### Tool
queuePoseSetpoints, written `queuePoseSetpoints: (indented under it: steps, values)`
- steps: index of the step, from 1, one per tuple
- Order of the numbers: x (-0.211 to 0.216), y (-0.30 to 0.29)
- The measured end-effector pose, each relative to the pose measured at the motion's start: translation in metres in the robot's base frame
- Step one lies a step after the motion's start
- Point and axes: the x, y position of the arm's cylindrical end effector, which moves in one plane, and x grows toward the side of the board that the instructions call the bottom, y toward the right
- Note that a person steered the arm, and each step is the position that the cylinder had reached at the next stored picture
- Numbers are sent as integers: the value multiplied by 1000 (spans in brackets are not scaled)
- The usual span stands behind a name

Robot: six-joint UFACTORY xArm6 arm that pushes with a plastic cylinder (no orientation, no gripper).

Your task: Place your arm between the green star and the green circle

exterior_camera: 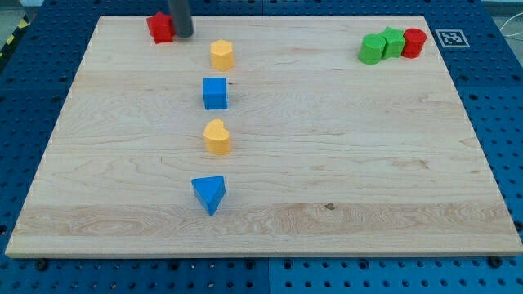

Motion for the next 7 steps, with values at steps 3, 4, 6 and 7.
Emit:
queuePoseSetpoints:
  steps: [3,4,6,7]
  values:
    - [53,153]
    - [77,202]
    - [102,306]
    - [98,333]
